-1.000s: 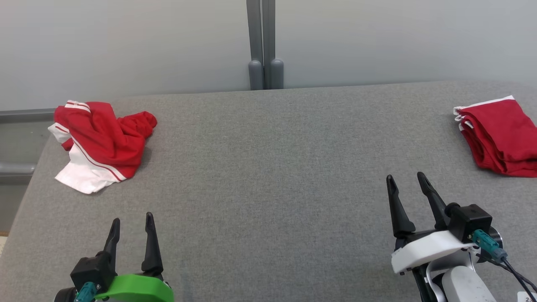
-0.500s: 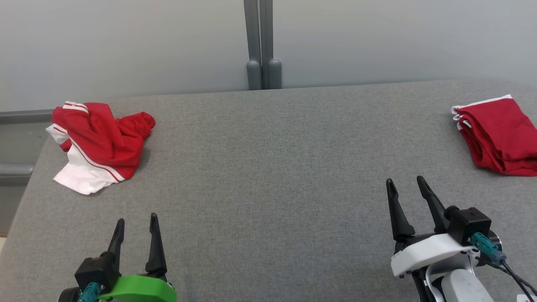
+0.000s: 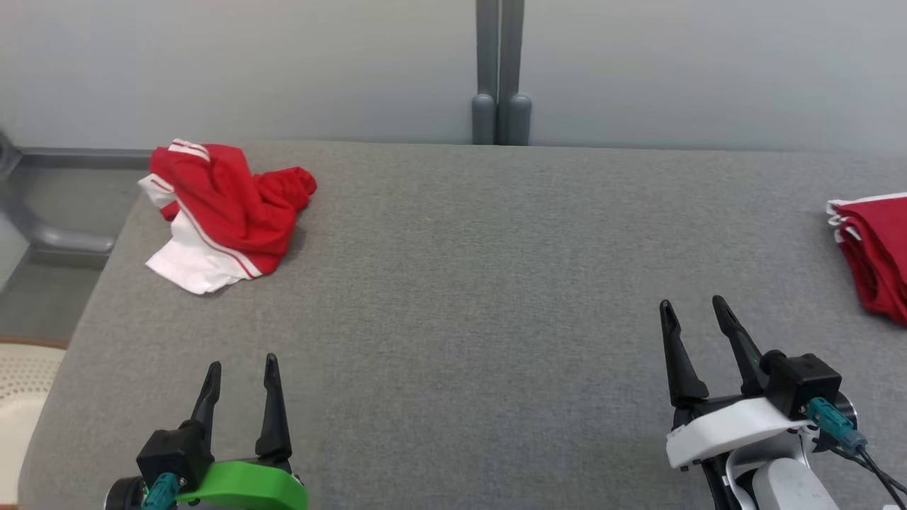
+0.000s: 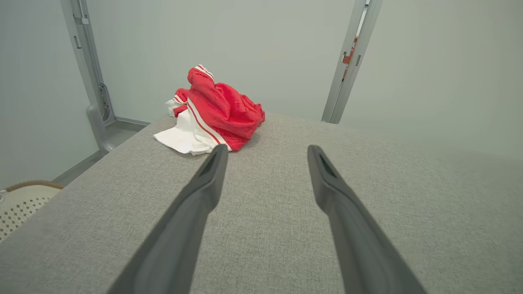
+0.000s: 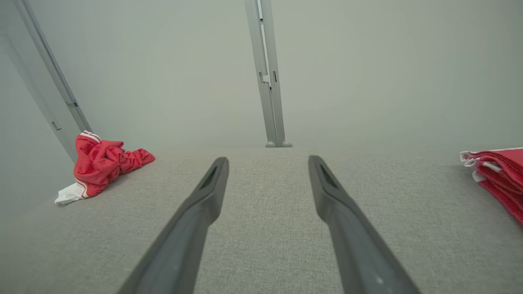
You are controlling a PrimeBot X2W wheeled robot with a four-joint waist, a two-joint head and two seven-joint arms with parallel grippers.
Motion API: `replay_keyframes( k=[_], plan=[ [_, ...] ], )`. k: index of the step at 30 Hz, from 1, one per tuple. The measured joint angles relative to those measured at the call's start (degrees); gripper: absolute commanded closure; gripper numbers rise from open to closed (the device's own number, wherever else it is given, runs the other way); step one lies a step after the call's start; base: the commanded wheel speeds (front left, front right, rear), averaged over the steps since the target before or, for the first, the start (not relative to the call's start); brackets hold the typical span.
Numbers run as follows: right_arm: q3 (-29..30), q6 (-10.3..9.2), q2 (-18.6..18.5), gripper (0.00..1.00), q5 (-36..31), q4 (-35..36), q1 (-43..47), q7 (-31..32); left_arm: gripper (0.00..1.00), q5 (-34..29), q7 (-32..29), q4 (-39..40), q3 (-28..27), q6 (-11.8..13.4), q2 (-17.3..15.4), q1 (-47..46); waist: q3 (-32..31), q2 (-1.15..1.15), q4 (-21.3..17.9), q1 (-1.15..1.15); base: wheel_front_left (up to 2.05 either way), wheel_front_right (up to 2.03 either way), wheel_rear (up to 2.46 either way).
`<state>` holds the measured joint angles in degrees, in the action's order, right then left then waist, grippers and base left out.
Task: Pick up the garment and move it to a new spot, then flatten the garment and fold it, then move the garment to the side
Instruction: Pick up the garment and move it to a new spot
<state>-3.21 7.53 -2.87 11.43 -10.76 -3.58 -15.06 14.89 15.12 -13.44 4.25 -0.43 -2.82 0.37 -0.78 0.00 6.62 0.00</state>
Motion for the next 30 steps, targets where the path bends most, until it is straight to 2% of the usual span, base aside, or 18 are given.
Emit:
replay_keyframes(
  k=[13,19,23,30],
  plan=[
    [-1.1,0.0,0.0,0.0,0.1,2.4,-0.1,0.0,0.0,-1.4,0.0,1.0,-1.9,0.1,-0.2,0.3,0.8,0.0,15.3,0.0,0.0,0.0,0.0],
    [-3.3,0.0,0.1,0.0,-0.1,1.8,-1.4,0.0,0.0,-1.3,0.0,2.6,-3.4,0.3,-0.2,1.2,1.1,0.0,21.1,0.0,0.0,0.0,0.0],
    [-4.1,0.0,0.1,0.0,-0.5,1.2,-2.5,0.0,0.0,-1.1,0.0,3.8,-4.2,0.5,-0.2,1.7,1.9,0.0,23.3,0.0,0.0,0.0,0.0],
    [-4.3,-0.01,0.1,0.0,-1.3,0.7,-3.5,0.0,0.0,-0.7,0.0,5.0,-4.3,1.2,-0.1,2.1,3.7,0.0,24.2,0.0,0.0,0.0,0.0]
  ],
)
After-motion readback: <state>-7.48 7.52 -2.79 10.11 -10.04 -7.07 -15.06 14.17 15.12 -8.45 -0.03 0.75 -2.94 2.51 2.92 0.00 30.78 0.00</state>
